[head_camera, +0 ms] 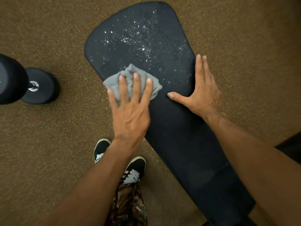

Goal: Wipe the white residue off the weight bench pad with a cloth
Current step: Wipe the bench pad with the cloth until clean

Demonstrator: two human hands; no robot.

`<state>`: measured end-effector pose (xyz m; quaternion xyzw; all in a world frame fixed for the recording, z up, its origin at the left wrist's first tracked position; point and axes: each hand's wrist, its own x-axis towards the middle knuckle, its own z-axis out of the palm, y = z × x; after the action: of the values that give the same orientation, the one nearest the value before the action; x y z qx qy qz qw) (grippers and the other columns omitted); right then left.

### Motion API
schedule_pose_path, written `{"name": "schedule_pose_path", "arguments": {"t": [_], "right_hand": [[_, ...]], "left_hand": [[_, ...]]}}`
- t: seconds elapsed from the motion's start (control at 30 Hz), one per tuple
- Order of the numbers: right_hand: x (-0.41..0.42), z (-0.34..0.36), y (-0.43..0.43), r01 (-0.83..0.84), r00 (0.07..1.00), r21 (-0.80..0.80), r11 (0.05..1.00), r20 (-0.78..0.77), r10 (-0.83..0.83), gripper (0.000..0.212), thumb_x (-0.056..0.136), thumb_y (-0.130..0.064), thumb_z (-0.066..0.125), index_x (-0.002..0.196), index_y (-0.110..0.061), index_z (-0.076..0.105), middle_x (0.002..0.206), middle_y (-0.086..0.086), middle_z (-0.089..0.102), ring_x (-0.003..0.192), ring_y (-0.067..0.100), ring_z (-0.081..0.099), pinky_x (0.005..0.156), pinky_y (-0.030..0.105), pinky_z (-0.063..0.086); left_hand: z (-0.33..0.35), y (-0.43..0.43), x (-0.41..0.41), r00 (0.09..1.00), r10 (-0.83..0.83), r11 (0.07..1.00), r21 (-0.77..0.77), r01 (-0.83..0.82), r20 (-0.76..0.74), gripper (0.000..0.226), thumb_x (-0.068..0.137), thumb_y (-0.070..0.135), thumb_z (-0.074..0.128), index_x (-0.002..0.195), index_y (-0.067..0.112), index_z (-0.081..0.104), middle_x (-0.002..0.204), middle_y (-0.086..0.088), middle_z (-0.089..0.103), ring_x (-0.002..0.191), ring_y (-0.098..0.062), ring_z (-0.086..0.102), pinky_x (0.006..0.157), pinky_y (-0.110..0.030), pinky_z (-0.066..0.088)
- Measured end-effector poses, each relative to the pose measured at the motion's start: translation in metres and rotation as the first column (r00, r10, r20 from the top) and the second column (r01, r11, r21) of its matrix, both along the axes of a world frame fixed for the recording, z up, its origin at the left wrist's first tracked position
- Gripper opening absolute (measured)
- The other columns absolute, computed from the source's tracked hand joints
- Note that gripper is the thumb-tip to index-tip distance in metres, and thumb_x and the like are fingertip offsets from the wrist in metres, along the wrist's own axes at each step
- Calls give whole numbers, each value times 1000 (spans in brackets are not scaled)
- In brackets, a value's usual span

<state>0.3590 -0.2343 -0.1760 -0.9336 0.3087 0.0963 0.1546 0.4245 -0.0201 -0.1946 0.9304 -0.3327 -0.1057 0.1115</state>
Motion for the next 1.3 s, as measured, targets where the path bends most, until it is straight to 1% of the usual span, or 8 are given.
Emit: {"name": "schedule_pose_path", "arguments": {"t": [0.13,0.3,0.5,0.73,0.93,1.03,1.17,1.3], "right_hand": [[-1,0,0,-8,1000,-15,1000,11,8,130,65,-95,49,160,-25,-7,169,4,0,152,27,20,118,45,28],[-1,-2,0,-20,1000,-26,999,19,21,129,65,-95,48,160,-27,-5,169,4,1,152,26,21,117,46,32],[-2,-3,-1,-24,999,-40,999,26,25,126,67,-95,48,160,-28,-5,169,3,2,151,28,22,116,50,32],[-3,-6,-2,-31,999,-50,998,33,32,125,68,-94,48,160,-28,-4,169,3,2,152,28,22,119,47,28],[-3,-5,-2,-36,998,-56,998,46,38,124,68,-94,45,160,-27,-3,169,3,3,152,27,20,120,48,29],[-4,-7,-2,-42,998,-64,997,42,44,123,69,-94,45,160,-27,-3,169,4,3,153,26,19,120,47,28],[-4,-9,-3,-45,998,-79,996,44,49,122,70,-93,45,160,-25,-2,169,5,5,152,27,21,120,46,29],[-4,-9,-2,-52,997,-88,995,46,56,120,71,-92,44,160,-25,0,169,5,6,152,27,21,120,46,29]], "left_hand": [[7,15,-1,995,96,995,-21,-97,-23,56,106,17,43,159,18,25,164,-22,22,150,-49,18,104,-64,42],[8,-21,6,975,199,976,-71,-207,-97,53,102,5,34,155,4,31,160,-27,29,150,-47,21,113,-59,35],[6,38,-2,984,-170,978,-117,174,42,56,98,7,62,151,13,45,157,-13,43,147,-38,35,101,-60,47],[2,-2,7,996,95,985,-143,-93,3,47,104,7,51,150,15,45,157,-19,40,146,-44,33,105,-61,45],[-2,39,10,976,-182,960,-195,203,122,43,103,15,54,147,16,52,152,-11,50,142,-35,44,105,-54,48],[-3,29,22,984,-110,983,-132,128,137,48,106,26,50,153,20,43,158,-14,40,146,-39,38,116,-55,36],[-2,-16,18,998,21,980,-200,-10,53,40,105,16,49,144,12,54,149,-18,52,140,-42,45,112,-54,39],[-3,2,13,964,-243,941,-215,261,109,43,100,20,46,140,10,58,146,-15,55,138,-37,49,112,-53,43]]}}
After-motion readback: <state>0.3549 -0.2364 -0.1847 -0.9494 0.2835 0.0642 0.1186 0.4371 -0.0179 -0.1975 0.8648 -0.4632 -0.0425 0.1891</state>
